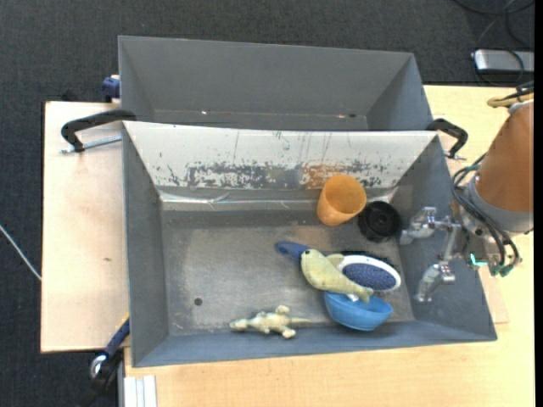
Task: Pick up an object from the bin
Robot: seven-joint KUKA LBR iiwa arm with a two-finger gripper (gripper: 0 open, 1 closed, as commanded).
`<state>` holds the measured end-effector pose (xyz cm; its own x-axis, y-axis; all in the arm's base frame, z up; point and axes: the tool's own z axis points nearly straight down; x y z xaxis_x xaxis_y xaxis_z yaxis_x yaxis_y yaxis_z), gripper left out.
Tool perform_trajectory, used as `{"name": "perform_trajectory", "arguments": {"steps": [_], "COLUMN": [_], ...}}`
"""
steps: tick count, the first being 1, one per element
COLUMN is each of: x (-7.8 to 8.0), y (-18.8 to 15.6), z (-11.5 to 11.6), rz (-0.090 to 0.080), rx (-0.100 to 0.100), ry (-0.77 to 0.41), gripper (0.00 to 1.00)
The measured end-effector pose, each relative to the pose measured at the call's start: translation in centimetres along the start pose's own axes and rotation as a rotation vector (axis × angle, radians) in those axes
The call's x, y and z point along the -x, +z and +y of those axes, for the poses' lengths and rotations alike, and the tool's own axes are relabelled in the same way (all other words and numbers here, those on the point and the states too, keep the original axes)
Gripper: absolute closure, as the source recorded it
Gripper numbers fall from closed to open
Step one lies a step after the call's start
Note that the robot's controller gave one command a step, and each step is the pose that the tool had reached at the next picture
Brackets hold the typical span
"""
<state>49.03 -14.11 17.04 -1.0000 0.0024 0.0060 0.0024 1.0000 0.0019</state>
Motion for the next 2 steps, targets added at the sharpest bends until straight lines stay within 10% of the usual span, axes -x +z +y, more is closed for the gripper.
{"name": "perform_trajectory", "arguments": {"steps": [1,2], "x": [0.08,0.23], "y": [9.23,8.82], "z": [2.99,2.75], "rz": [-0.002,-0.009], "rx": [0.002,-0.002], "ry": [0.051,0.052], "gripper": [0.0,1.0]}}
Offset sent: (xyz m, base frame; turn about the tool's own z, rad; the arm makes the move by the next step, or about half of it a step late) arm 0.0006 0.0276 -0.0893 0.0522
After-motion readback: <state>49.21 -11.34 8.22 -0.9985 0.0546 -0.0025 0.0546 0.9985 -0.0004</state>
